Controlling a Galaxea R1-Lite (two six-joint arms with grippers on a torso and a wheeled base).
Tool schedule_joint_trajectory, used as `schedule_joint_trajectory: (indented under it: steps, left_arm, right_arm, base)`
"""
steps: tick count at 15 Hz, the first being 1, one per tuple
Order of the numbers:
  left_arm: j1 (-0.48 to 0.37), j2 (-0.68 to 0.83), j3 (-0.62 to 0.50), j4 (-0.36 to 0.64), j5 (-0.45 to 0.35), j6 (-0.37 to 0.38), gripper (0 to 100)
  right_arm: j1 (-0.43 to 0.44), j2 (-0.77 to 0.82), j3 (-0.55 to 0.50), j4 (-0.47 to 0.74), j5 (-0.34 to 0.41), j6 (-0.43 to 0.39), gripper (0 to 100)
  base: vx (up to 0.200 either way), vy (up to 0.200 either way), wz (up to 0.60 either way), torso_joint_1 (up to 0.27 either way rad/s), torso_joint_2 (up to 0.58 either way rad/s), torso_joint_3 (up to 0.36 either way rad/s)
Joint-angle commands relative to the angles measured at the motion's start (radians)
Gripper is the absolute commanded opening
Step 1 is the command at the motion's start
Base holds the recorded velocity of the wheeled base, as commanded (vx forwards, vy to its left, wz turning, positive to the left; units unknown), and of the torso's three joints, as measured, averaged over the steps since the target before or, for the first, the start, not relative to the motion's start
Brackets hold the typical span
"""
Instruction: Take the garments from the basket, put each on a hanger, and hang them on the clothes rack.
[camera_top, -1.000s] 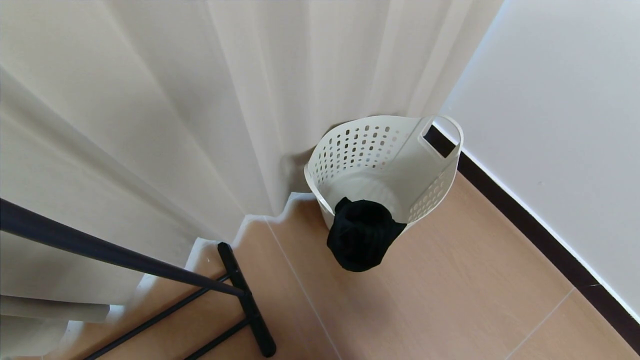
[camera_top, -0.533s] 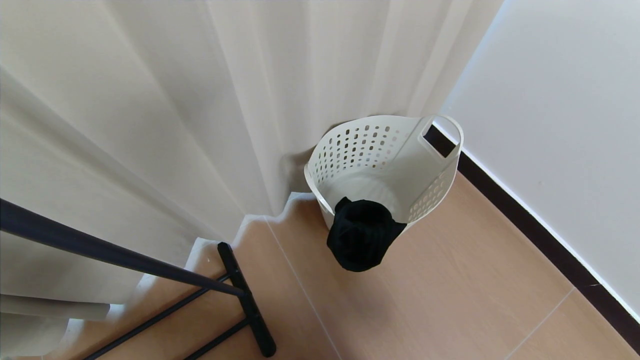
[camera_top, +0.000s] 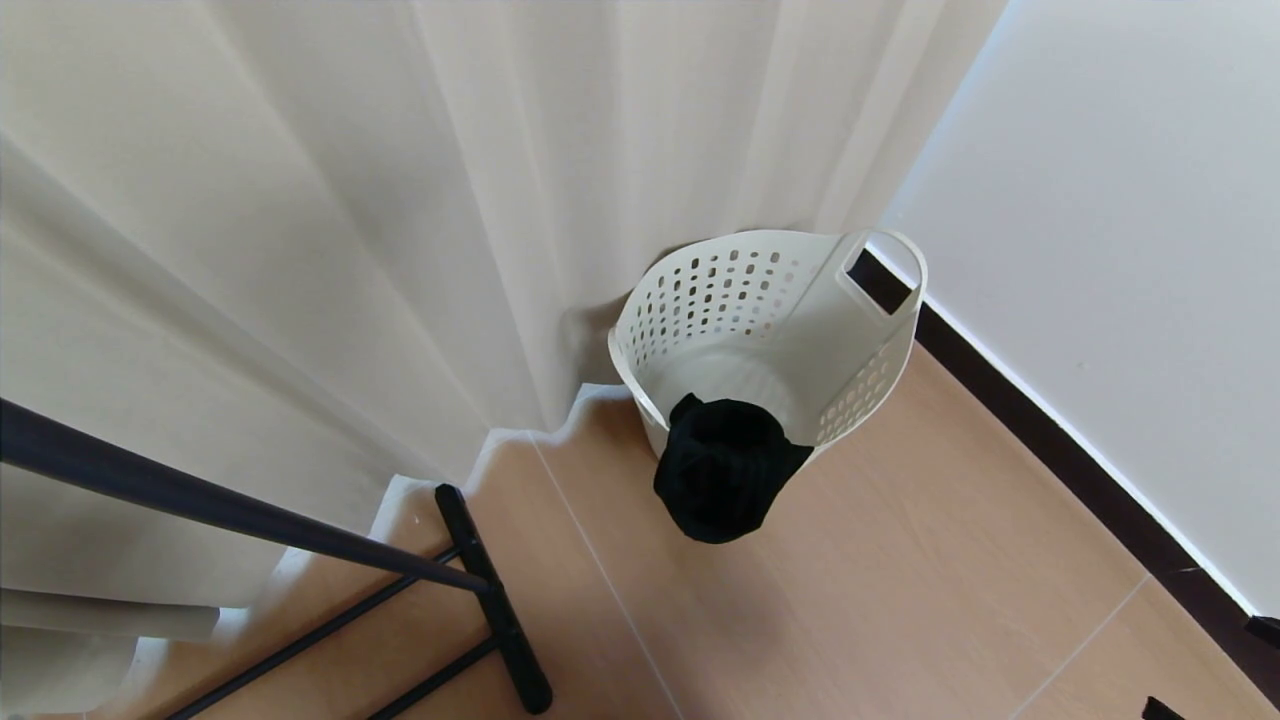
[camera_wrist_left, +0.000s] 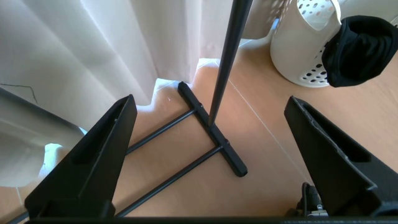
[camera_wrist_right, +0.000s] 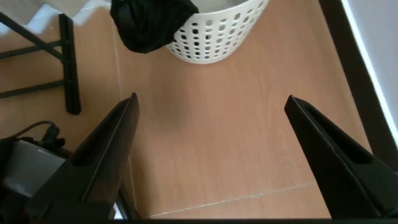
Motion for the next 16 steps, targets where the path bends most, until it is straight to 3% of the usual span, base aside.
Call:
schedule_joint_trajectory:
  steps: [1,3,4,6,10,16]
  left_arm:
    - [0.000,0.000,0.000,0.000,0.000,0.000,100]
    - [0.000,0.000,0.000,0.000,0.000,0.000,100]
    - [0.000,0.000,0.000,0.000,0.000,0.000,100]
    - [0.000,0.000,0.000,0.000,0.000,0.000,100]
    - [0.000,0.000,0.000,0.000,0.000,0.000,100]
    - [0.000,0.000,0.000,0.000,0.000,0.000,100]
  right_arm:
    - [0.102,0.285,-0.101,-0.085,-0.003,-0.002,100]
    - [0.166,0.438,-0.180,-0.092,-0.006,-0.057,100]
    - [0.169,0.521,-0.219,-0.093,-0.006,-0.119,100]
    - [0.178,0.659,-0.301,-0.095,-0.003,-0.148,100]
    - [0.188,1.029,-0.558,-0.093,-0.007,-0.265,100]
    - [0.165,1.303,-0.891,-0.093,-0.035,-0.286,100]
  base:
    - [0.000,0.000,0.00,0.000,0.00,0.000]
    - [0.000,0.000,0.00,0.000,0.00,0.000]
    - [0.000,0.000,0.00,0.000,0.00,0.000]
    - [0.000,0.000,0.00,0.000,0.00,0.000]
    - [0.000,0.000,0.00,0.000,0.00,0.000]
    - [0.000,0.000,0.00,0.000,0.00,0.000]
